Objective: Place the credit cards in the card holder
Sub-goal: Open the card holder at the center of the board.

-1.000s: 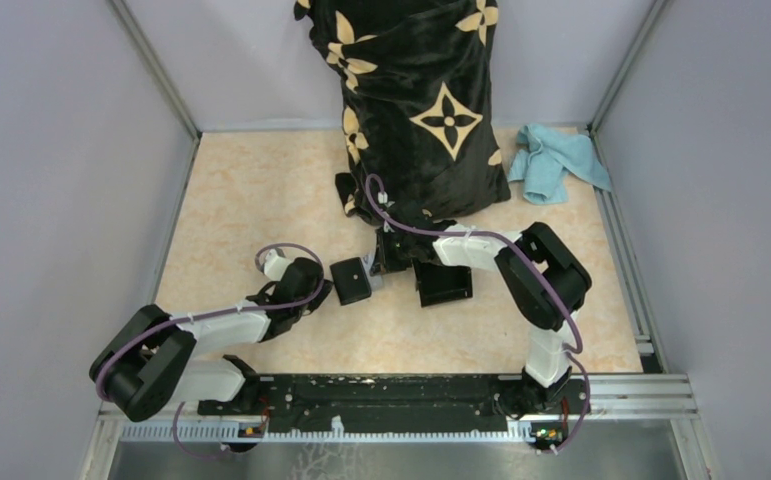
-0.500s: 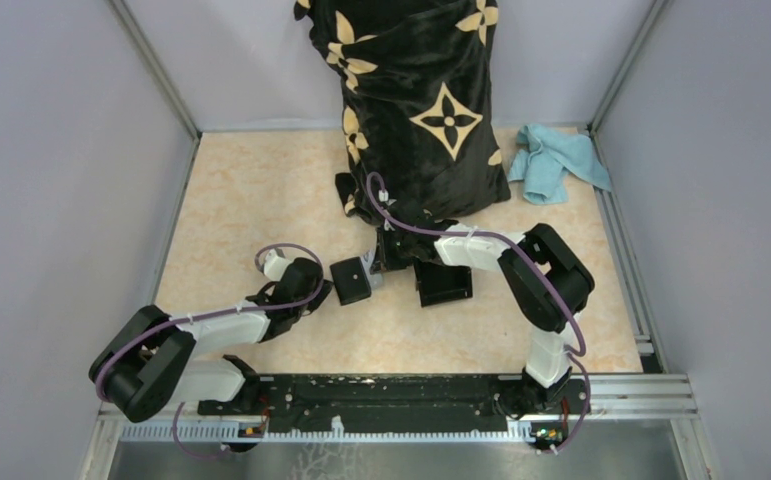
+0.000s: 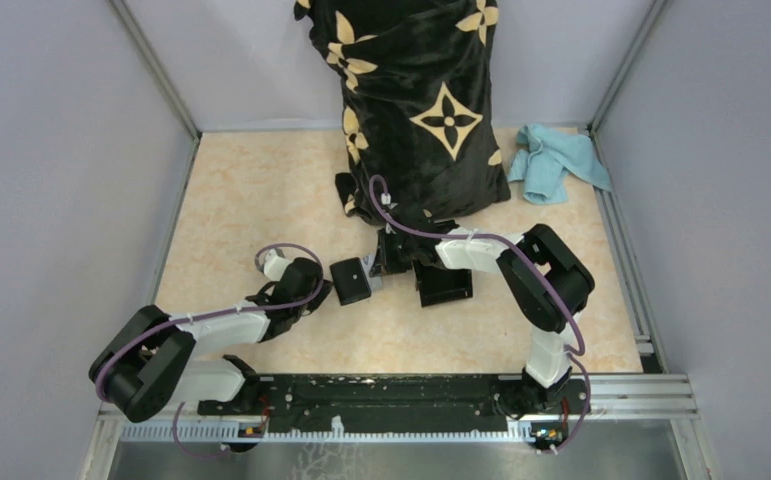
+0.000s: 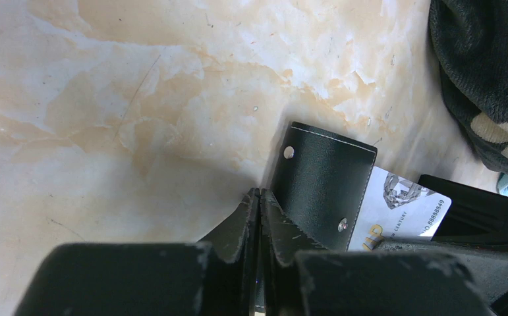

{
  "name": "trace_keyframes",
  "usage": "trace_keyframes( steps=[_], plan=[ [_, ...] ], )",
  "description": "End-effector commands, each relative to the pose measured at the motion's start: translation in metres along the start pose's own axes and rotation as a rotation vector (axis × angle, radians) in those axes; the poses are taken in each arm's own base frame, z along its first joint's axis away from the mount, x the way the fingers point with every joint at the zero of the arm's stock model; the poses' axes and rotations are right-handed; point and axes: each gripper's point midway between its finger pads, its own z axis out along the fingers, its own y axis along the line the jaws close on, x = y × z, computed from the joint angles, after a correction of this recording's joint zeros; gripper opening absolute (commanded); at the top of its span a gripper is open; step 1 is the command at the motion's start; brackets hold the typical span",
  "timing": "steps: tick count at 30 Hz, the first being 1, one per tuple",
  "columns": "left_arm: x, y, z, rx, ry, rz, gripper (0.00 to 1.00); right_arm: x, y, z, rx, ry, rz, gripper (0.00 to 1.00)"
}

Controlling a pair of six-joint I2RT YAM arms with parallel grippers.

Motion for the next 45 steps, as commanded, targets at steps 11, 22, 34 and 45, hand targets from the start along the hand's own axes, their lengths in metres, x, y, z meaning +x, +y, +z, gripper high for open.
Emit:
trace_keyframes(
  steps=[11, 22, 34, 45],
  plan=[
    [0.025, 0.077, -0.006, -0.223, 0.108, 0.113, 0.09, -0.014, 0.018, -0.007, -0.080, -0.060, 0.004, 0.00],
    [0.028, 0.079, -0.006, -0.224, 0.123, 0.112, 0.08, -0.016, 0.024, -0.013, -0.095, -0.074, 0.013, 0.00],
    [0.027, 0.080, -0.009, -0.220, 0.121, 0.107, 0.07, -0.021, 0.032, -0.021, -0.102, -0.092, 0.006, 0.00],
    [0.028, 0.082, -0.011, -0.218, 0.126, 0.105, 0.07, -0.018, 0.040, -0.022, -0.113, -0.091, -0.001, 0.00]
  ],
)
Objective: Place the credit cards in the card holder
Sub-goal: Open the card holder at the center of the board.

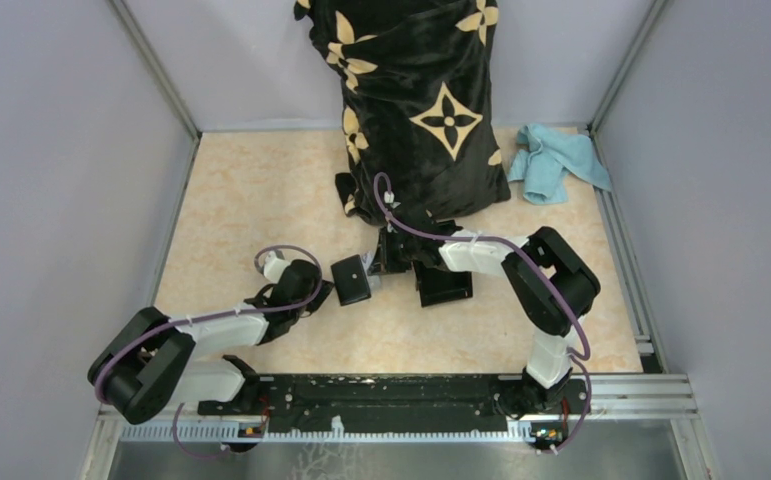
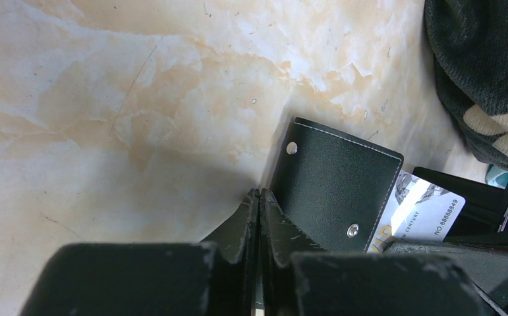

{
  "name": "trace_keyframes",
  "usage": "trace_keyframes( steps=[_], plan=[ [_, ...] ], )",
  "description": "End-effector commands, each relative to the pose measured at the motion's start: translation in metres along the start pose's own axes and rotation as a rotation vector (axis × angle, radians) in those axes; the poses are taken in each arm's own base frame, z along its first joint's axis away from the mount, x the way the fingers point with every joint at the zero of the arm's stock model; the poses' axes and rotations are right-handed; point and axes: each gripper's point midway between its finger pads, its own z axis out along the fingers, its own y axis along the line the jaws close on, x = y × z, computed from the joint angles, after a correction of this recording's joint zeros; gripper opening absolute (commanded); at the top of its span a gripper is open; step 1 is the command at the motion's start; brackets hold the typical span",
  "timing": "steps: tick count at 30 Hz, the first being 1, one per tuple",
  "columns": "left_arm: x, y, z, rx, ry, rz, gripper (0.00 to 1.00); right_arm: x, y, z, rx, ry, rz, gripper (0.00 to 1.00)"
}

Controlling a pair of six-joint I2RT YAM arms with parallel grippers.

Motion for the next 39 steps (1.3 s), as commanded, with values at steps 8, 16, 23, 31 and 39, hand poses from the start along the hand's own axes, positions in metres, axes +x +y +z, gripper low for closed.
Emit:
trace_keyframes(
  steps=[8, 16, 23, 31, 39],
  plan=[
    [0.023, 0.082, -0.012, -0.239, 0.107, 0.112, 0.06, -0.014, 0.033, -0.015, -0.070, -0.062, -0.041, 0.00],
    [0.024, 0.083, -0.012, -0.242, 0.108, 0.115, 0.06, -0.014, 0.040, -0.018, -0.075, -0.068, -0.052, 0.00],
    [0.024, 0.083, -0.012, -0.242, 0.111, 0.114, 0.07, -0.014, 0.044, -0.018, -0.078, -0.064, -0.059, 0.00],
    [0.026, 0.082, -0.013, -0.232, 0.122, 0.122, 0.05, -0.012, 0.051, -0.017, -0.092, -0.067, -0.057, 0.00],
    [0.028, 0.079, -0.014, -0.213, 0.139, 0.128, 0.02, -0.010, 0.058, -0.015, -0.112, -0.067, -0.056, 0.00]
  ],
)
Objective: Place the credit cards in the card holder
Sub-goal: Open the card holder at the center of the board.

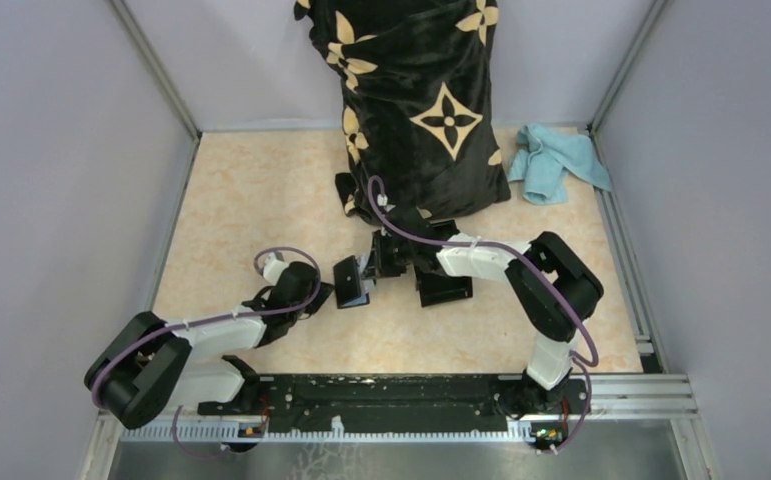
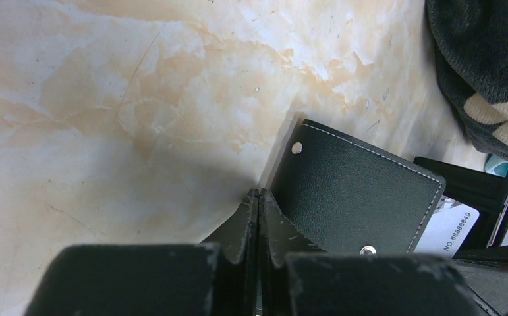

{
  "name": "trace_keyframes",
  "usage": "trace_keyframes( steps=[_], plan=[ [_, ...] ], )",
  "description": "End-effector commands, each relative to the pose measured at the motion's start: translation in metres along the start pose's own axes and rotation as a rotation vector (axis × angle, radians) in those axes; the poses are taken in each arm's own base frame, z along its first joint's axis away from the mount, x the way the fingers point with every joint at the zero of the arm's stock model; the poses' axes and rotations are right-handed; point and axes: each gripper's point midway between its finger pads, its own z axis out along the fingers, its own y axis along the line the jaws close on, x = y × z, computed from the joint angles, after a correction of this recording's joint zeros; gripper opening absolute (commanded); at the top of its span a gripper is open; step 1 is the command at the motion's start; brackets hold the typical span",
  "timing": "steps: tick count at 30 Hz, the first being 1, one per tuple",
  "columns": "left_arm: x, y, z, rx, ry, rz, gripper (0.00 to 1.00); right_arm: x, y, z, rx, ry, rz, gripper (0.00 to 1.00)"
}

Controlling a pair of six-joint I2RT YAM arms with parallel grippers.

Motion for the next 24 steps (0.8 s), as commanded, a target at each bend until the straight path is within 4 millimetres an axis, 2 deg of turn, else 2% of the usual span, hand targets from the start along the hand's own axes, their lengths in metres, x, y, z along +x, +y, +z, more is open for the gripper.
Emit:
trace_keyframes(
  steps=[1, 10, 24],
  plan=[
    [0.026, 0.076, -0.011, -0.223, 0.123, 0.129, 0.02, -0.021, 0.038, -0.010, -0.097, -0.074, -0.034, 0.00],
    [0.030, 0.076, -0.011, -0.208, 0.148, 0.144, 0.00, -0.021, 0.049, -0.010, -0.126, -0.084, -0.041, 0.00],
    [0.038, 0.074, -0.011, -0.190, 0.196, 0.183, 0.00, -0.010, 0.057, 0.002, -0.138, -0.068, -0.053, 0.00]
  ],
)
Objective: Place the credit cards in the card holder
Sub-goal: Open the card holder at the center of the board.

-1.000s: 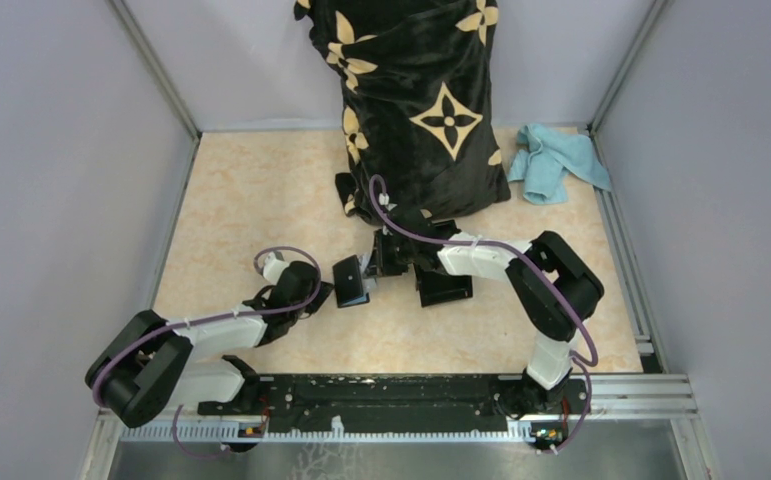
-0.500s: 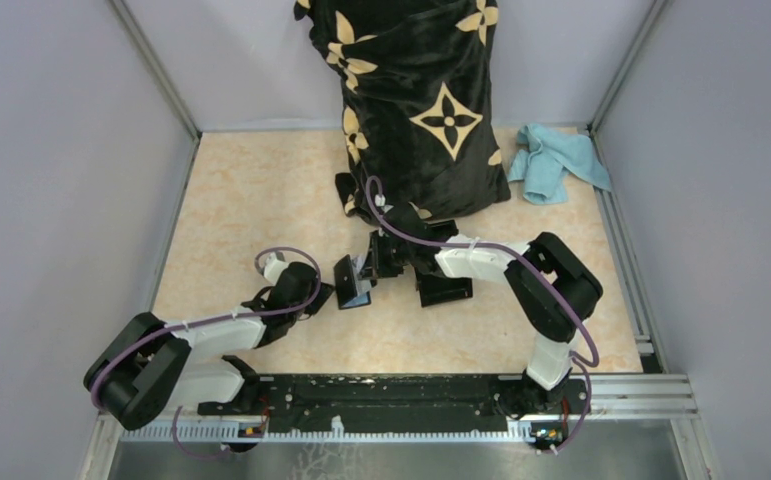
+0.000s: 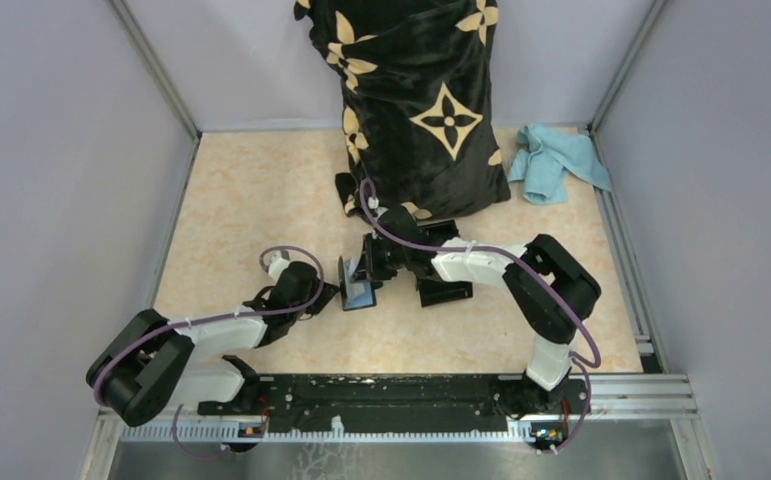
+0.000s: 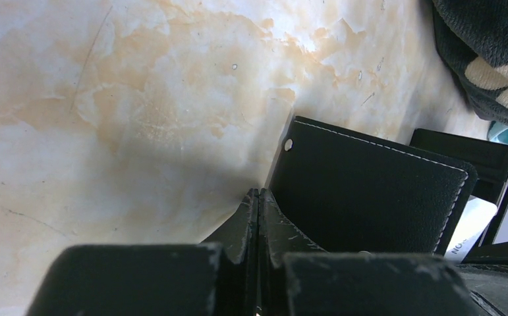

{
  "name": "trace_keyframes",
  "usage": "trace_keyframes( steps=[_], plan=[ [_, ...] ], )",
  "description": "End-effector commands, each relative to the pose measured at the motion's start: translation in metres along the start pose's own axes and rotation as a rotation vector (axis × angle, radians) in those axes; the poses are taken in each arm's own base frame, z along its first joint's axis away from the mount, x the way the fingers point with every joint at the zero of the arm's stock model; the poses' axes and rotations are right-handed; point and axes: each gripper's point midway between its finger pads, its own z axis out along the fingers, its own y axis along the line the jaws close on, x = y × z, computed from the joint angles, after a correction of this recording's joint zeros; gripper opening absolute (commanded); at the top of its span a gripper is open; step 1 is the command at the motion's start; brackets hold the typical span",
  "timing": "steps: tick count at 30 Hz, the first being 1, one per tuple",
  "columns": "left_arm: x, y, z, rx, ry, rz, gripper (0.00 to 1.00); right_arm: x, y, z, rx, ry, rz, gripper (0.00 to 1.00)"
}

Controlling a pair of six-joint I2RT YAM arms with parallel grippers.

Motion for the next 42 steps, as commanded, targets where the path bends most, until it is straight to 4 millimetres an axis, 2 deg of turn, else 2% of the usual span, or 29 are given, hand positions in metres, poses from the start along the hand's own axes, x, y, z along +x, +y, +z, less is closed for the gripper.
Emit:
trace_keyframes(
  steps=[1, 7, 10, 18, 27, 35, 42],
  plan=[
    [0.031, 0.077, -0.011, -0.231, 0.139, 0.126, 0.00, -0.016, 0.030, -0.001, -0.073, -0.056, -0.043, 0.00],
    [0.036, 0.075, -0.010, -0.222, 0.168, 0.137, 0.00, -0.010, 0.025, 0.004, -0.039, -0.048, -0.060, 0.00],
    [0.037, 0.078, -0.011, -0.236, 0.174, 0.142, 0.00, -0.008, 0.014, 0.004, 0.019, -0.051, -0.078, 0.00],
    [0.036, 0.083, -0.013, -0.249, 0.168, 0.135, 0.00, -0.005, -0.009, -0.004, 0.121, -0.080, -0.098, 0.00],
    [0.035, 0.087, -0.015, -0.263, 0.165, 0.134, 0.00, -0.007, -0.019, -0.013, 0.179, -0.101, -0.108, 0.00],
    [0.037, 0.087, -0.014, -0.259, 0.172, 0.129, 0.00, -0.001, -0.023, -0.010, 0.172, -0.086, -0.097, 0.00],
    [0.040, 0.083, -0.012, -0.239, 0.186, 0.135, 0.00, 0.005, -0.011, -0.002, 0.072, -0.073, -0.046, 0.00]
  ],
)
